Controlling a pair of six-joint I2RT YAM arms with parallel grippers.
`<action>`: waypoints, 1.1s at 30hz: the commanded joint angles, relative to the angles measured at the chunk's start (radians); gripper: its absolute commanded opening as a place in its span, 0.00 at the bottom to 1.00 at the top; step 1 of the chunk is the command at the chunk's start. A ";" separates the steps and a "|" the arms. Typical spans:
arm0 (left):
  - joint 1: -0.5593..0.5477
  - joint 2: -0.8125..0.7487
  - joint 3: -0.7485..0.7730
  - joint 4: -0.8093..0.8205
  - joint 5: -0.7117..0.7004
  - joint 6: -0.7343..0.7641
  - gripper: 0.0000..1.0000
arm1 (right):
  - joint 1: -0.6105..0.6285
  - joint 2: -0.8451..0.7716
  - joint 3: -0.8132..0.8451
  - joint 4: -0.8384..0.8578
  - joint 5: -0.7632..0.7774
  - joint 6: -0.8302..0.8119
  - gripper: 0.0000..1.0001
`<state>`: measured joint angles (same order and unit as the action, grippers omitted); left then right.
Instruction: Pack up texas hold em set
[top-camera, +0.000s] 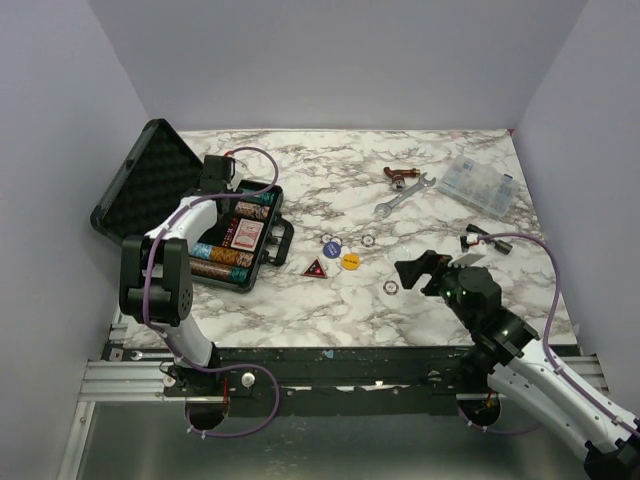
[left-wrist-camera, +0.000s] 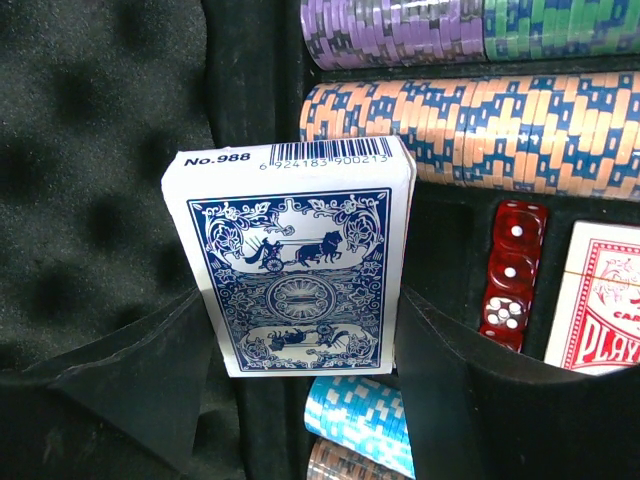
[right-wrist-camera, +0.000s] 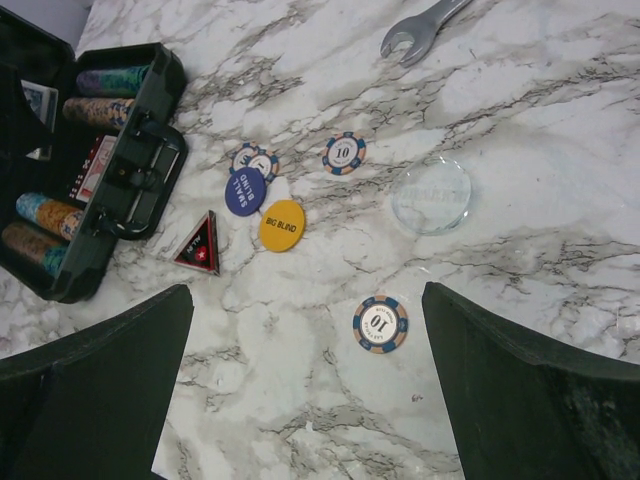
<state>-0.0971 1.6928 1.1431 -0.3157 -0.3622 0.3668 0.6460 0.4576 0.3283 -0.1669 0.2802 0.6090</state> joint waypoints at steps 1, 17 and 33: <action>0.008 0.022 0.051 0.005 0.035 -0.009 0.17 | -0.002 0.010 0.020 0.001 0.019 -0.007 1.00; 0.008 0.083 0.048 -0.052 0.019 -0.009 0.20 | -0.002 0.042 0.018 0.019 0.007 -0.012 1.00; -0.007 -0.040 -0.036 -0.080 0.030 -0.036 0.22 | -0.002 0.077 0.016 0.037 -0.014 -0.017 1.00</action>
<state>-0.0982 1.7329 1.1393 -0.4030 -0.3599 0.3389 0.6460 0.5129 0.3283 -0.1558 0.2779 0.6083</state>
